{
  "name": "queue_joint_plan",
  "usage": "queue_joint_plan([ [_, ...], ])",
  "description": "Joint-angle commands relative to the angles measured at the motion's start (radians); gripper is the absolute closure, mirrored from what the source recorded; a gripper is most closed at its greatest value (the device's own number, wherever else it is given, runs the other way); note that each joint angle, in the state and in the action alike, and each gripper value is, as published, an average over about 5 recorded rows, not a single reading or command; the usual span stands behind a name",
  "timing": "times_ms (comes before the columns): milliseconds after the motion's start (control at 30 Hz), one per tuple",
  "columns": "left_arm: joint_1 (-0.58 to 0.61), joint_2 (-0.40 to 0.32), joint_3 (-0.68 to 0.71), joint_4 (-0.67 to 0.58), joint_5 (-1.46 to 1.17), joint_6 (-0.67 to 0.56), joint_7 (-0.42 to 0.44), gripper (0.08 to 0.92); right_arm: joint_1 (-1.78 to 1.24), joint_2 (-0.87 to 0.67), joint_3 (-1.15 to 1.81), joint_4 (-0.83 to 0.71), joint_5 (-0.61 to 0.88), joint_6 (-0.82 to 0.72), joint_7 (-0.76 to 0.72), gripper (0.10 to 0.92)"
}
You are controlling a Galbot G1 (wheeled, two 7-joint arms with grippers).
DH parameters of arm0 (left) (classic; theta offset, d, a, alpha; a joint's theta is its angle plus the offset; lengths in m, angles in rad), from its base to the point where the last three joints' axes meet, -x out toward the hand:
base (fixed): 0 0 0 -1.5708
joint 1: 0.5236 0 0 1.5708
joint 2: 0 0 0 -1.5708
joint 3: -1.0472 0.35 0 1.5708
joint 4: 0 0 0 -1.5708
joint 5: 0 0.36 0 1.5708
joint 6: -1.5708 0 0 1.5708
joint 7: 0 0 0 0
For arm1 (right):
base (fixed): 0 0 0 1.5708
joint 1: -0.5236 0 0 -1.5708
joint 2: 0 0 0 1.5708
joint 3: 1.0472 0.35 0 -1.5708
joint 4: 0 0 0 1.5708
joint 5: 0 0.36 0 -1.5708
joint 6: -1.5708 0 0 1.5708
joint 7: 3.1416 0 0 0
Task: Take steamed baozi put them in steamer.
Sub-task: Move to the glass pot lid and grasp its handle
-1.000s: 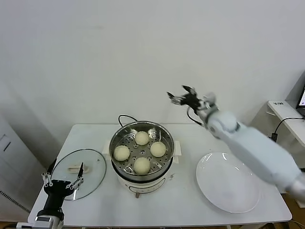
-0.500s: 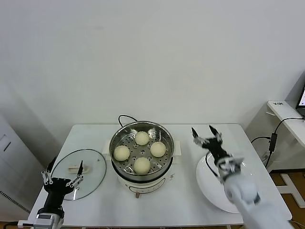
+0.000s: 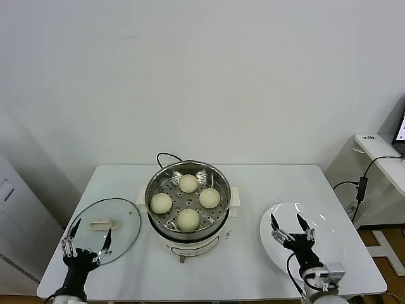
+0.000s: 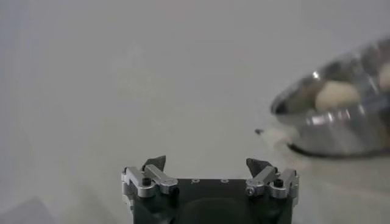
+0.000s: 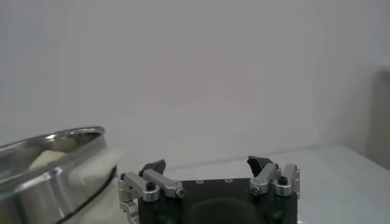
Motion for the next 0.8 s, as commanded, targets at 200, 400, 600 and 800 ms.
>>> queue_joint_plan([
  [200, -0.199, 0.202, -0.082, 0.369, 0.768, -0.222, -0.263, 0.177, -0.125, 0.085, 0.072, 0.064, -0.057, -0.005, -0.025, 0.203],
  [400, -0.302, 0.207, -0.074, 0.452, 0.824, -0.173, -0.27, 0.177, -0.133, 0.093, 0.083, 0.064, -0.063, 0.009, -0.037, 0.203],
  [600, -0.374, 0.211, -0.078, 0.539, 0.846, -0.15, -0.26, 0.177, -0.146, 0.109, 0.082, 0.071, -0.07, 0.019, -0.043, 0.203],
  [800, -0.438, 0.228, -0.066, 0.597, 0.853, -0.128, -0.257, 0.177, -0.147, 0.105, 0.085, 0.08, -0.073, 0.02, -0.044, 0.203],
])
